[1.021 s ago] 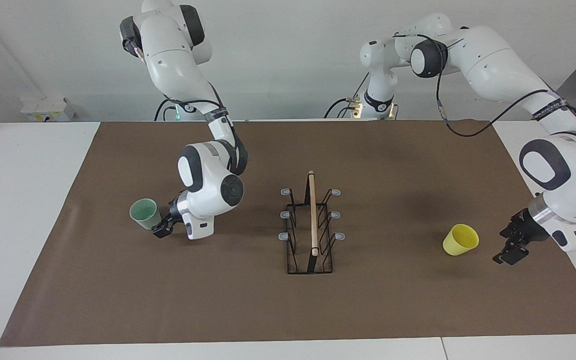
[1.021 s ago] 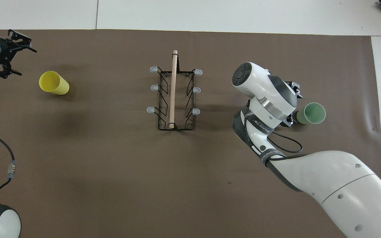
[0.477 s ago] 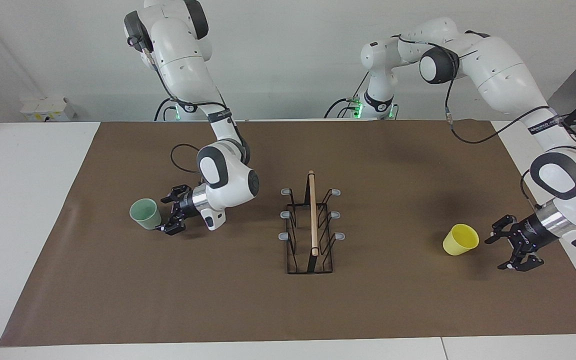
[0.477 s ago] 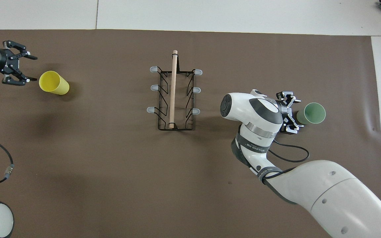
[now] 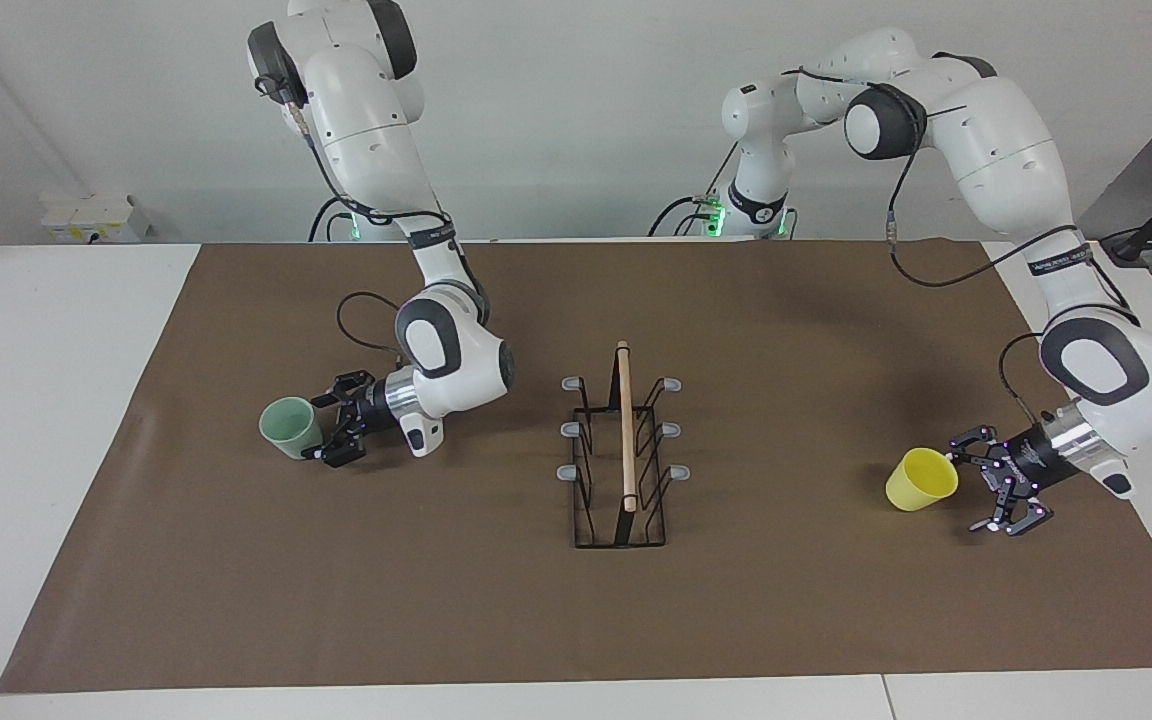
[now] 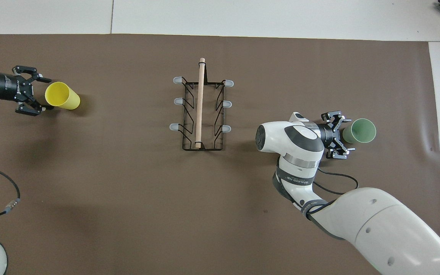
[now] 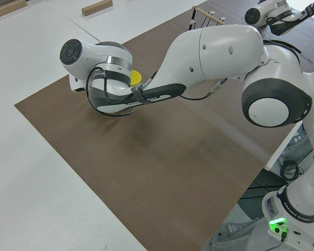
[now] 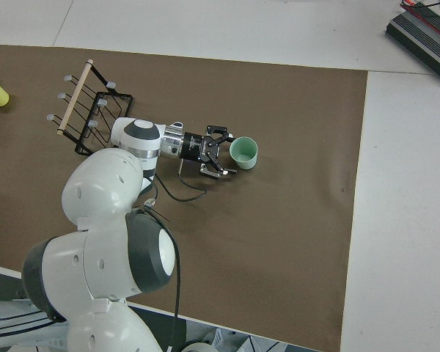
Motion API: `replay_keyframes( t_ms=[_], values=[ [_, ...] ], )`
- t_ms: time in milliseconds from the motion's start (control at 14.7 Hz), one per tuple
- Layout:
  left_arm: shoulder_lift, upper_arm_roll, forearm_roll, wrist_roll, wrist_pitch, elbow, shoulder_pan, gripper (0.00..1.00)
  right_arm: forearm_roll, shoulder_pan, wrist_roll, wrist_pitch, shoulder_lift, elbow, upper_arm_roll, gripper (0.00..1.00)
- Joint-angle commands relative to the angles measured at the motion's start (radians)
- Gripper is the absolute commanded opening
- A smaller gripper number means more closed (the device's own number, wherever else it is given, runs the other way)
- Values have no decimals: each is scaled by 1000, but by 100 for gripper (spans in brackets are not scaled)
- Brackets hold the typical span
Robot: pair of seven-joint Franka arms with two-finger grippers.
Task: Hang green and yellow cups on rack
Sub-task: 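Close the left gripper on the yellow cup while the right gripper grasps the green cup, then lift the yellow cup with the left gripper while the right gripper lifts the green cup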
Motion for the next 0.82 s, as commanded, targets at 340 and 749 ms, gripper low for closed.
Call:
replay_keyframes(
  t_ms=[340,749],
  values=[
    [-129,-7,-170,19,64,-244,-2,100,-114,-26,56,26,15,-26,4,88],
    [-143,-9,-224,27,85,-278,-12,100,-128,-13,61,12,10,-3,4,0]
  ],
)
